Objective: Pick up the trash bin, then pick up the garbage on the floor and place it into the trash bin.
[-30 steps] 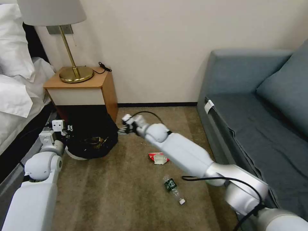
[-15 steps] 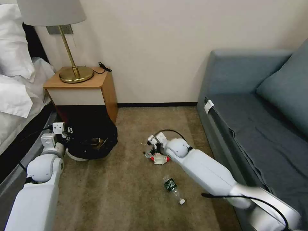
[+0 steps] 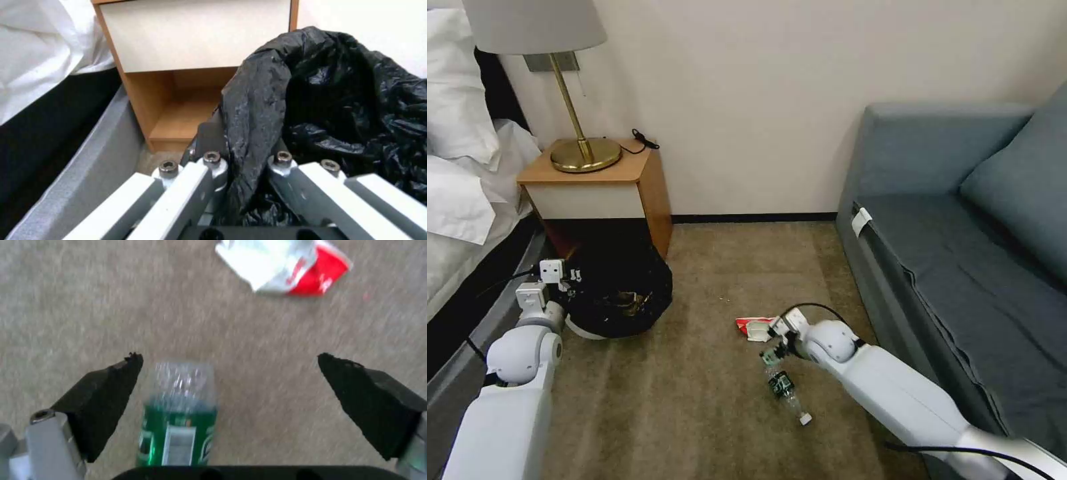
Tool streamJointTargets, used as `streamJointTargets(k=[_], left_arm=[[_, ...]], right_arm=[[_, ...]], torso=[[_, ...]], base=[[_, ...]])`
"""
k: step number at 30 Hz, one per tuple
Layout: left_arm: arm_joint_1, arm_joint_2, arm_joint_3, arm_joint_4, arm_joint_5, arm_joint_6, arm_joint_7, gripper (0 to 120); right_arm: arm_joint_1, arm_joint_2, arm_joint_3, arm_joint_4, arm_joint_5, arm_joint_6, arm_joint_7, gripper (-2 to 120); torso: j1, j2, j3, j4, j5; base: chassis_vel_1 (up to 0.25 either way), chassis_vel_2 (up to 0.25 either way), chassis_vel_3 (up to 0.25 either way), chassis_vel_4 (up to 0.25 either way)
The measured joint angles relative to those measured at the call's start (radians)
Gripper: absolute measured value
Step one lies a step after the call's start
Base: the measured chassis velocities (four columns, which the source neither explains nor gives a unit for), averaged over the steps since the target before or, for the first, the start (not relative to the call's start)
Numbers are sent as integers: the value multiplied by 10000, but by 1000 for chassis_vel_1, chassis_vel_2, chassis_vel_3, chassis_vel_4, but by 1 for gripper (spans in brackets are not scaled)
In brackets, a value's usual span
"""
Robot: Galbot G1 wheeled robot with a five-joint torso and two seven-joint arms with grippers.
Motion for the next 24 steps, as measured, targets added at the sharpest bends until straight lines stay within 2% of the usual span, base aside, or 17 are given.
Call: streamJointTargets(k=[10, 24], left_arm=[[3, -103, 67, -25, 67, -1, 17, 4], [-104, 20, 18, 157, -30, 59, 36, 4]], right_arm=[[-422, 162, 301, -256, -199, 40, -93, 100], [-1116, 432, 504, -407, -794, 60, -330, 100]], torso=[[0, 0, 0, 2, 0], [0, 0, 0, 2, -1]], base=[[0, 0, 0, 0], [0, 0, 0, 0]])
